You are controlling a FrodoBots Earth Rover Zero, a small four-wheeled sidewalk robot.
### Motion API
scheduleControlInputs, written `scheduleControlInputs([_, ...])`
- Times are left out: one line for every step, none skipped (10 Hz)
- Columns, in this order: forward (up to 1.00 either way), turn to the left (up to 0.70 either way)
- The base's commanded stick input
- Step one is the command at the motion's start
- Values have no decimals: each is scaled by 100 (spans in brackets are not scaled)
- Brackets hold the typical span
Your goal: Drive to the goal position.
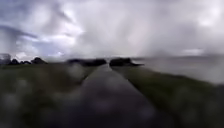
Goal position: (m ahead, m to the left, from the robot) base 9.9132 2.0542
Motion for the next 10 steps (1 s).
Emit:
scheduleControlInputs([70, 0])
scheduleControlInputs([70, 0])
scheduleControlInputs([70, 0])
scheduleControlInputs([70, 0])
scheduleControlInputs([70, 0])
scheduleControlInputs([70, 0])
scheduleControlInputs([70, 0])
scheduleControlInputs([70, 1])
scheduleControlInputs([70, 17])
scheduleControlInputs([70, 32])
